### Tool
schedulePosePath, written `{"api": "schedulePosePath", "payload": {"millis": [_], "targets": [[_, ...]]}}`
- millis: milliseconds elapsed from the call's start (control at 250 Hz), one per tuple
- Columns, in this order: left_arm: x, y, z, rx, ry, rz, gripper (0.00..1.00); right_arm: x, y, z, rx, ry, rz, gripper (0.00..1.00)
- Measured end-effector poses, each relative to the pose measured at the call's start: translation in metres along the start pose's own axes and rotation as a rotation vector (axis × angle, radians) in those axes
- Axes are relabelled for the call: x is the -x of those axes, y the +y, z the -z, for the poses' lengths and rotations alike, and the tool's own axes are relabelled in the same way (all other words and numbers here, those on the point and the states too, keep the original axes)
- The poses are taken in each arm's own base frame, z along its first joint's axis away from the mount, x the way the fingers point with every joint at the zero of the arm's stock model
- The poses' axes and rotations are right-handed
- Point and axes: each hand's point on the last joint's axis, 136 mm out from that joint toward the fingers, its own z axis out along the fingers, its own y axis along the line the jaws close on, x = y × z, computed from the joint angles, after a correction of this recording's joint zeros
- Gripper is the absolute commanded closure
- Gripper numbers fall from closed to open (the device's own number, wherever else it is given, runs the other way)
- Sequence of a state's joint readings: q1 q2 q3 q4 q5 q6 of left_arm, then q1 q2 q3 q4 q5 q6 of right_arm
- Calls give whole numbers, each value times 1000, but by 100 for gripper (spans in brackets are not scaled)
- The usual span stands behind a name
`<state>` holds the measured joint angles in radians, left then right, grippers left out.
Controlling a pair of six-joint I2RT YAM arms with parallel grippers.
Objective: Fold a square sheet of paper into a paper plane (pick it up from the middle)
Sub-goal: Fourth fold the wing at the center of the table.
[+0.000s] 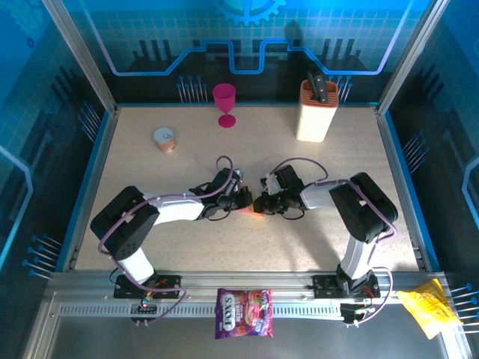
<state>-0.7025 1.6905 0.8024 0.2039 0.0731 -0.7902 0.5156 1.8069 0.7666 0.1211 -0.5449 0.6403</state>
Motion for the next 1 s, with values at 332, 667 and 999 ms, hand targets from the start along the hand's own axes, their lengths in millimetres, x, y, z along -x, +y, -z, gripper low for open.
{"api": "schedulePosePath", "payload": {"millis": [332,667,999], "targets": [[-2,15,-18,28,-4,51,100,0,-1,-1,9,4,-48,100],[4,35,-27,62,-23,83,100,1,-1,-3,10,17,-76,100],[17,47,-22,51,-15,136,100,1,-3,-6,-2,35,-92,100]]}}
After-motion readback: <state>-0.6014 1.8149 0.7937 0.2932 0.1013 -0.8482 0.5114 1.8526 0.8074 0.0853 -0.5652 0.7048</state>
